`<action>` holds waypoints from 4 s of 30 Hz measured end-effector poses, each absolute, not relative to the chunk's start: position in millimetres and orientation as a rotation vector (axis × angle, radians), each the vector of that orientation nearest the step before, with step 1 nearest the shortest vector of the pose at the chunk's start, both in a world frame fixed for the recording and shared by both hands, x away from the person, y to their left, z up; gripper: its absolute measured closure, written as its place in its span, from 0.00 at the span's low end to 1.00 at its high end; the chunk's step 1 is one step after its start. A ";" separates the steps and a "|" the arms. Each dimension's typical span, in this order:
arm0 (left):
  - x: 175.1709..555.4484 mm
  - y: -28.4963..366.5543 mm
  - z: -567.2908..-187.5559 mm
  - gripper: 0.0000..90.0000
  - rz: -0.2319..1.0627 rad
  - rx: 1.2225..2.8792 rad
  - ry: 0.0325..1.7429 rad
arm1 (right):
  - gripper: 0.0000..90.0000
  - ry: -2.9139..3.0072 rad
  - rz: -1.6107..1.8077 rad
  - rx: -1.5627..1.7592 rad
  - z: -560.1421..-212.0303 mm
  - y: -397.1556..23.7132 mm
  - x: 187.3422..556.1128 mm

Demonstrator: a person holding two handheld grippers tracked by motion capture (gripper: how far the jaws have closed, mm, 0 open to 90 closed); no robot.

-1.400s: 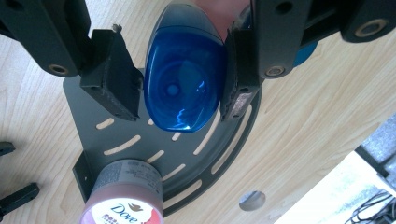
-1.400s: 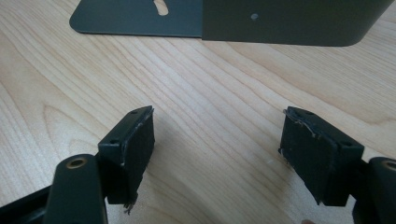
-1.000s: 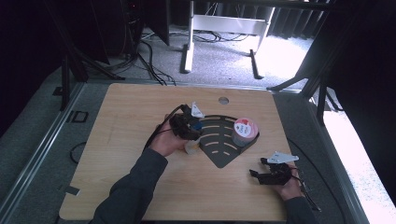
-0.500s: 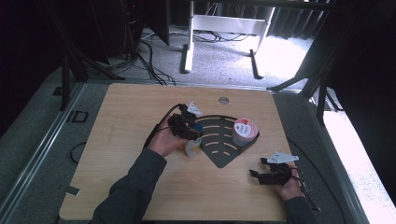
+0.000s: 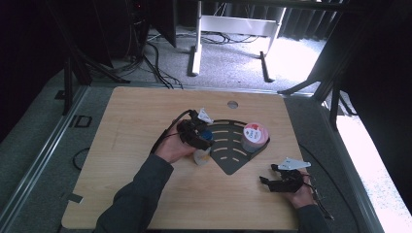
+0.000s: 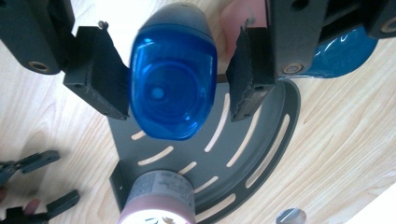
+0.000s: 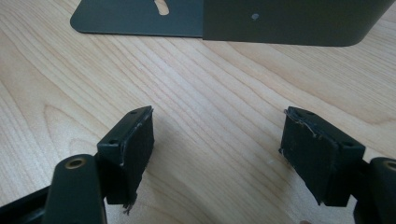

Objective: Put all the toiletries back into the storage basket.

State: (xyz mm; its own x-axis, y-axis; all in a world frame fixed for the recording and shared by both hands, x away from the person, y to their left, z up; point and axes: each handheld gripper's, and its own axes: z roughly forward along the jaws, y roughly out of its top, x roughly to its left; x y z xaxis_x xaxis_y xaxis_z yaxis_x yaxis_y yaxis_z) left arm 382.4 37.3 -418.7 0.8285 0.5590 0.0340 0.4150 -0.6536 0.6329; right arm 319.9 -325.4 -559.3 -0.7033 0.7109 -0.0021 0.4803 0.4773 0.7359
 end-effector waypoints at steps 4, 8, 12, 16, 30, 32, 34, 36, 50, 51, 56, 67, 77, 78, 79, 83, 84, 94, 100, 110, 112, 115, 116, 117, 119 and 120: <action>383.8 35.7 -422.0 0.44 0.308 2.398 0.690 | 0.28 2.421 1.060 1.009 -559.3 -325.4 319.9; 385.0 33.6 -425.5 0.46 0.295 2.427 0.668 | 0.28 2.422 1.061 1.005 -559.3 -325.5 320.1; 386.5 31.2 -430.0 0.47 0.294 2.459 0.662 | 0.28 2.422 1.061 1.006 -559.3 -325.5 320.0; 388.8 30.4 -432.0 0.48 0.289 2.471 0.659 | 0.28 2.422 1.061 1.006 -559.3 -325.5 320.0; 399.5 21.6 -433.6 0.51 0.217 2.566 0.651 | 0.28 2.423 1.061 1.008 -559.3 -325.4 319.9; 400.9 21.2 -434.0 0.52 0.204 2.571 0.656 | 0.28 2.424 1.060 1.007 -559.3 -325.5 319.9; 402.8 20.1 -434.6 0.53 0.184 2.587 0.653 | 0.28 2.424 1.062 1.006 -559.3 -325.5 320.0; 403.3 18.9 -434.3 0.54 0.188 2.604 0.642 | 0.28 2.425 1.061 1.006 -559.3 -325.6 320.0; 404.2 14.5 -436.2 0.60 0.155 2.641 0.640 | 0.28 2.426 1.061 1.003 -559.2 -325.8 320.1; 404.2 14.5 -436.2 0.60 0.155 2.641 0.640 | 0.28 2.426 1.061 1.003 -559.2 -325.8 320.1; 401.6 12.4 -435.1 0.60 0.132 2.664 0.639 | 0.28 2.426 1.062 1.003 -559.3 -325.7 320.1; 400.1 7.6 -441.5 0.54 0.155 2.704 0.603 | 0.28 2.426 1.062 1.003 -559.3 -325.7 320.1; 397.3 9.7 -443.8 0.51 0.187 2.768 0.552 | 0.28 2.426 1.061 1.003 -559.2 -325.8 320.1; 396.9 9.7 -444.5 0.51 0.187 2.775 0.550 | 0.28 2.426 1.062 1.003 -559.3 -325.8 320.1; 396.7 9.7 -445.5 0.51 0.184 2.787 0.543 | 0.28 2.426 1.061 1.004 -559.2 -325.7 320.1; 396.7 8.9 -448.9 0.52 0.176 2.811 0.537 | 0.28 2.426 1.061 1.003 -559.2 -325.8 320.1; 396.8 8.6 -449.2 0.53 0.176 2.815 0.532 | 0.28 2.426 1.062 1.003 -559.3 -325.8 320.1; 397.8 10.1 -450.2 0.58 0.134 2.833 0.526 | 0.28 2.426 1.061 1.004 -559.2 -325.8 320.1; 398.6 9.6 -449.8 0.60 0.121 2.830 0.552 | 0.28 2.426 1.062 1.004 -559.2 -325.8 320.1; 397.6 7.3 -449.4 0.61 0.114 2.820 0.567 | 0.28 2.428 1.062 1.001 -559.2 -326.0 320.2; 397.1 6.0 -449.6 0.61 0.102 2.812 0.553 | 0.28 2.428 1.062 1.001 -559.2 -326.0 320.2; 396.3 4.0 -449.9 0.61 0.093 2.803 0.552 | 0.28 2.428 1.062 1.001 -559.2 -326.0 320.2; 396.0 3.2 -449.8 0.61 0.091 2.806 0.545 | 0.28 2.428 1.062 1.001 -559.2 -326.0 320.2; 396.0 3.2 -449.8 0.61 0.091 2.806 0.545 | 0.28 2.428 1.062 1.001 -559.2 -326.0 320.2; 394.9 1.8 -449.4 0.61 0.076 2.803 0.536 | 0.28 2.428 1.062 1.001 -559.2 -326.0 320.2; 394.5 1.4 -448.8 0.61 0.072 2.801 0.532 | 0.28 2.428 1.062 1.001 -559.2 -326.0 320.2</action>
